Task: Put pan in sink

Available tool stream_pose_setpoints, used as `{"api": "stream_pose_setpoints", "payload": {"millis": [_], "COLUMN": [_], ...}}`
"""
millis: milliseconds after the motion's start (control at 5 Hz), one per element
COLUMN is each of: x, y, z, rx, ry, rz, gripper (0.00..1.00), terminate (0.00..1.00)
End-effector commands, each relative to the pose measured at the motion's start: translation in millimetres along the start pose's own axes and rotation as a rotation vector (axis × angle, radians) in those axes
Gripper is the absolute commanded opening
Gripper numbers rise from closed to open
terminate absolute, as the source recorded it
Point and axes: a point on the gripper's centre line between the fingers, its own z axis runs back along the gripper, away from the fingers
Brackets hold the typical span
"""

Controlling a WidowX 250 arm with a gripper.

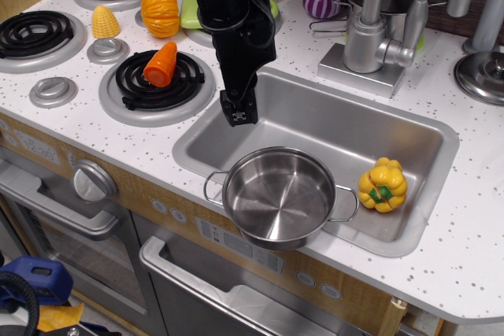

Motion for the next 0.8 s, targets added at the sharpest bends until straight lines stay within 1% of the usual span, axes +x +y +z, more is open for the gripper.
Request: {"api": "stream_pose_setpoints", "payload": {"millis": [0,200,400,600], "x": [0,6,16,22], "y": [0,-1,-11,-26], "z": [0,17,27,21], "rx": [0.0,-0.034,-0.058,-0.051], "ry": [0.0,0.008,0.027,0.008], "rz": [0.0,-0.005,0.03,0.054], "gripper": [1.0,1.0,1.0,1.0], "terminate": [0.0,0.0,0.0,0.0]}}
